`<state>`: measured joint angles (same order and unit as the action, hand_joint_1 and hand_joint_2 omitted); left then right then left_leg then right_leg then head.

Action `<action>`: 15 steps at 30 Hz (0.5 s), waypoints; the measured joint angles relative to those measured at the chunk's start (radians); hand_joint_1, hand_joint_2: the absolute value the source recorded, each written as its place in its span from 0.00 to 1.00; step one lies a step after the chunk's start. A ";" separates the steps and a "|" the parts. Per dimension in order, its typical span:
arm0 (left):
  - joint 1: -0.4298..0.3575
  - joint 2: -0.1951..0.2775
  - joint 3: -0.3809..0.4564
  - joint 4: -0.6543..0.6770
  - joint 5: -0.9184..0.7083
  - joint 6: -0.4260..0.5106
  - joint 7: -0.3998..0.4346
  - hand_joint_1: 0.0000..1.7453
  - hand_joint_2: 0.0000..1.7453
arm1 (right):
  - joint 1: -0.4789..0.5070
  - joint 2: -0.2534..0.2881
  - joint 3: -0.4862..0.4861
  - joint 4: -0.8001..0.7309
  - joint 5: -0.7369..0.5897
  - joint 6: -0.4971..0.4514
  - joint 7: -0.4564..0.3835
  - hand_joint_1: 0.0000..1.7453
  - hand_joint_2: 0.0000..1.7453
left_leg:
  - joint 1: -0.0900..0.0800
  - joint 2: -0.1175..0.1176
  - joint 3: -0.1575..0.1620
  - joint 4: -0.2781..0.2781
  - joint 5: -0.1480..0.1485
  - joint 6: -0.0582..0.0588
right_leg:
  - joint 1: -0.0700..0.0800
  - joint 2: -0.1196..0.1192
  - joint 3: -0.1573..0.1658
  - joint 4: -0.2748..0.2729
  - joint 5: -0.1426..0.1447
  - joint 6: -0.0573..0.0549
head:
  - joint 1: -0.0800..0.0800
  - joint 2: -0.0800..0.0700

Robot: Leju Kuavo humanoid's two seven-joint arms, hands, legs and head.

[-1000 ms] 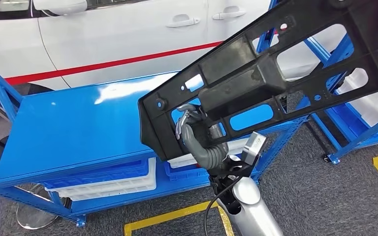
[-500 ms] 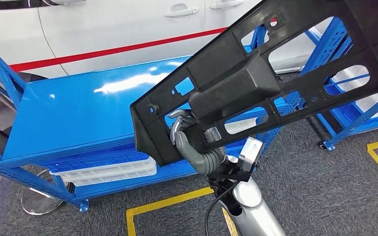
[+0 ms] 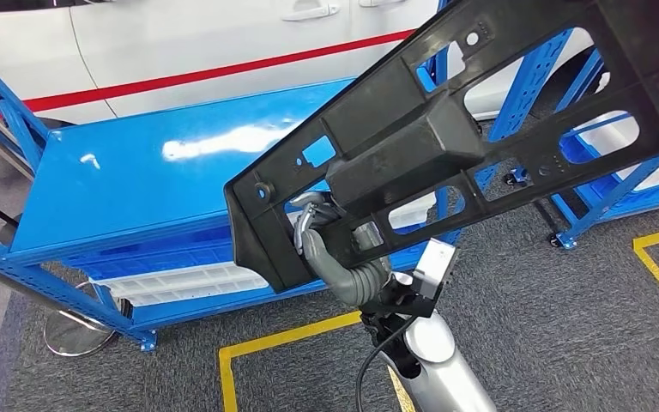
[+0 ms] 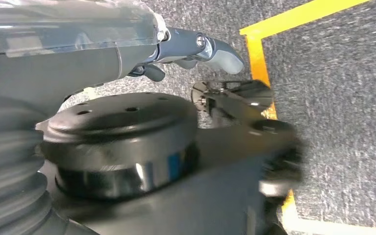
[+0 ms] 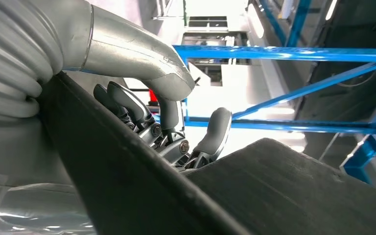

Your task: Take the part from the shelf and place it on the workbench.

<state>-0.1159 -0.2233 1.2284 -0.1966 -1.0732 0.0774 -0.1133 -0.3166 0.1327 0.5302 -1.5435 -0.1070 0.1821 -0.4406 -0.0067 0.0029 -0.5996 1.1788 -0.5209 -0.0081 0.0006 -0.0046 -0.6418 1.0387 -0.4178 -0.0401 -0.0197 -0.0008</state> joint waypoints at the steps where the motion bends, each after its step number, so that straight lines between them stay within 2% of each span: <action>1: -0.002 0.001 0.000 0.000 -0.001 0.000 0.000 0.00 1.00 | -0.001 0.000 0.002 0.000 -0.005 -0.004 0.003 1.00 1.00 | -0.006 0.000 0.069 -0.086 0.017 0.011 | 0.001 0.000 -0.014 0.000 0.014 0.003 | 0.000 0.000; 2: -0.005 0.002 0.000 0.000 -0.001 0.000 0.000 0.00 1.00 | -0.001 0.000 0.004 0.000 -0.009 -0.006 0.003 1.00 1.00 | -0.011 0.000 0.105 -0.142 0.010 0.018 | 0.000 -0.002 -0.017 -0.001 0.023 0.008 | 0.000 0.000; 3: -0.007 0.003 0.000 -0.001 -0.002 0.000 0.000 0.00 1.00 | -0.002 0.000 0.007 0.000 -0.014 -0.007 0.003 1.00 1.00 | -0.015 0.000 0.124 -0.178 0.002 0.024 | -0.002 -0.004 -0.019 -0.003 0.032 0.014 | 0.000 0.000; 5: -0.007 0.004 0.000 -0.001 -0.001 0.000 0.000 0.00 1.00 | -0.001 -0.001 0.015 0.001 -0.020 -0.007 0.004 1.00 1.00 | -0.016 0.000 0.124 -0.199 0.016 0.032 | -0.005 -0.006 -0.020 -0.008 0.048 0.025 | 0.000 0.000; 6: -0.007 0.004 0.000 -0.001 0.001 0.000 0.000 0.00 1.00 | 0.003 -0.001 0.019 0.003 -0.022 -0.007 0.005 1.00 1.00 | -0.014 0.002 0.120 -0.206 0.029 0.036 | -0.006 -0.004 -0.024 -0.005 0.040 0.029 | 0.000 0.000; 7: -0.007 0.004 0.000 -0.001 0.003 0.000 -0.001 0.00 1.00 | 0.010 -0.002 0.024 0.005 -0.022 -0.006 0.005 1.00 1.00 | -0.011 0.004 0.114 -0.213 0.043 0.041 | -0.006 -0.002 -0.030 0.012 0.014 0.034 | 0.001 0.000; 8: -0.007 0.004 0.000 -0.001 0.005 -0.002 -0.001 0.00 1.00 | 0.018 -0.003 0.029 0.008 -0.019 -0.004 0.005 1.00 1.00 | -0.008 0.005 0.105 -0.218 0.057 0.044 | -0.007 0.000 -0.041 0.048 -0.030 0.038 | 0.001 0.000; 10: -0.007 0.003 0.000 -0.001 0.010 -0.007 -0.002 0.00 1.00 | 0.043 -0.006 0.043 0.015 -0.009 0.008 0.003 1.00 1.00 | -0.008 0.006 0.076 -0.216 0.079 0.047 | -0.012 0.002 -0.068 0.160 -0.126 0.047 | 0.002 0.000; 11: -0.006 0.003 0.000 -0.001 0.012 -0.010 -0.003 0.00 1.00 | 0.056 -0.008 0.049 0.019 -0.002 0.014 0.002 1.00 1.00 | -0.008 0.007 0.059 -0.213 0.090 0.045 | -0.015 0.002 -0.074 0.213 -0.146 0.052 | 0.001 0.000; 12: -0.006 0.003 0.000 -0.001 0.013 -0.012 -0.003 0.00 1.00 | 0.069 -0.010 0.055 0.024 0.002 0.018 0.001 1.00 1.00 | -0.007 0.008 0.042 -0.209 0.100 0.043 | -0.019 0.002 -0.070 0.244 -0.140 0.057 | 0.001 0.000; 13: -0.006 0.003 0.000 -0.001 0.012 -0.014 -0.003 0.00 1.00 | 0.078 -0.012 0.059 0.028 0.006 0.019 0.000 1.00 1.00 | -0.006 0.009 0.023 -0.202 0.109 0.040 | -0.023 0.001 -0.054 0.247 -0.115 0.061 | 0.001 0.000; 14: -0.006 0.003 0.000 -0.001 0.010 -0.015 -0.003 0.00 1.00 | 0.085 -0.013 0.061 0.032 0.007 0.020 0.000 1.00 1.00 | -0.005 0.012 0.005 -0.193 0.116 0.036 | -0.027 0.000 -0.022 0.220 -0.084 0.065 | 0.001 0.000; 15: -0.006 0.003 0.000 -0.001 0.008 -0.017 -0.003 0.00 1.00 | 0.089 -0.015 0.062 0.035 0.009 0.019 0.000 1.00 1.00 | -0.002 0.014 -0.014 -0.181 0.121 0.032 | -0.030 -0.004 0.016 0.170 -0.069 0.069 | 0.001 0.000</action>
<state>-0.1216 -0.2201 1.2284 -0.1972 -1.0649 0.0608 -0.1164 -0.2277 0.1182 0.5924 -1.5089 -0.0979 0.2015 -0.4402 -0.0086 0.0171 -0.6137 0.9976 -0.4000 0.0236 -0.0293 -0.0084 -0.6258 1.2088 -0.4871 0.0291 -0.0185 -0.0008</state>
